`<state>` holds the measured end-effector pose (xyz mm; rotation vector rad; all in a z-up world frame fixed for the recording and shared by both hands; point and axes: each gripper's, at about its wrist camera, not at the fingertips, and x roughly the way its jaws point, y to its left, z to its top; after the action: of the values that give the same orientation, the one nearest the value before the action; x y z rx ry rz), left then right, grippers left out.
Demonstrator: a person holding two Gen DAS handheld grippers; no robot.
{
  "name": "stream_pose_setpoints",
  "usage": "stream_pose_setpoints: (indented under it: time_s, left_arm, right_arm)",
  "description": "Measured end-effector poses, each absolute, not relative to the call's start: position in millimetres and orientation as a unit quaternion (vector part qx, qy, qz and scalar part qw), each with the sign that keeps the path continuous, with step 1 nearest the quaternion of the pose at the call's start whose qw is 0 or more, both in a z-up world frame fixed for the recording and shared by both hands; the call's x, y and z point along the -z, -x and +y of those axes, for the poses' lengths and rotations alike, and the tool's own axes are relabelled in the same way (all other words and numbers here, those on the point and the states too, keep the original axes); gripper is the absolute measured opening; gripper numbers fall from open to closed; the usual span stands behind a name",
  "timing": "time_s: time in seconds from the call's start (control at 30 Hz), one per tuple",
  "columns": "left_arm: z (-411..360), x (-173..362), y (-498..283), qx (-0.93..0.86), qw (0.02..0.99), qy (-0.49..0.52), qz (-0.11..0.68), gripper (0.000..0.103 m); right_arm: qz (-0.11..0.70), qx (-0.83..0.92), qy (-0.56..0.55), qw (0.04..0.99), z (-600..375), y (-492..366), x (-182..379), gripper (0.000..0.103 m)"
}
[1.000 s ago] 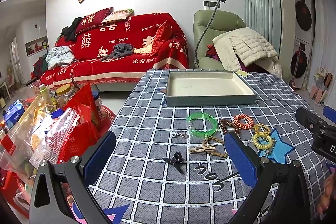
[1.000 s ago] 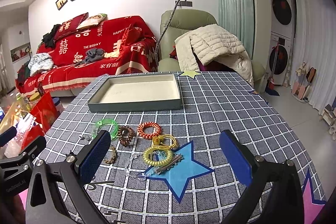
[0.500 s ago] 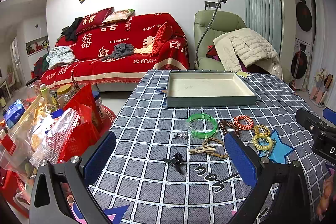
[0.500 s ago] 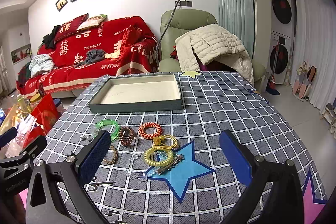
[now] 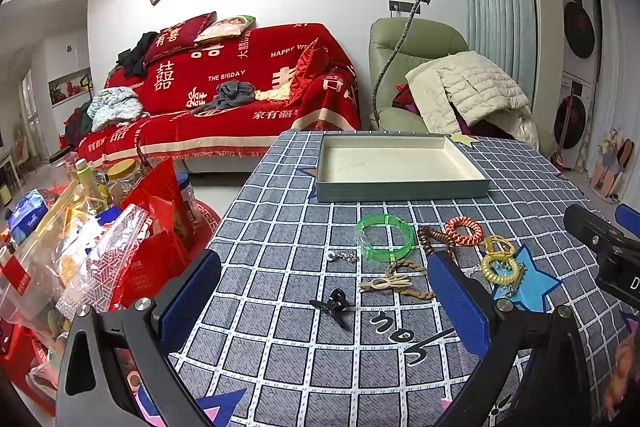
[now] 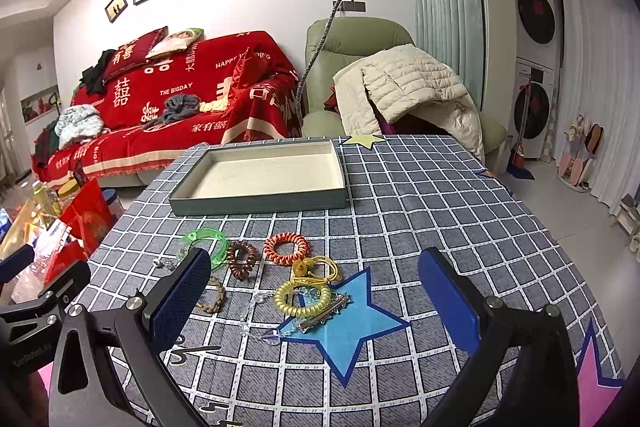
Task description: Organize jewelry
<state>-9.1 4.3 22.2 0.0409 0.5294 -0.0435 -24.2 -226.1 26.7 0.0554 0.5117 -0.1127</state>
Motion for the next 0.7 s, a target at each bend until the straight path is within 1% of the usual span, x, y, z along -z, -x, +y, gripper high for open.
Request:
stream_pose_setpoints:
  time_s: [0.7]
  left_arm:
    - [3.7,-20.7,8.2,0.022,0.964,-0.02,0.264,0.103]
  right_arm:
    - [0.254,0.056,-0.029,0.965,-228.2,23.9,-26.0,0.103]
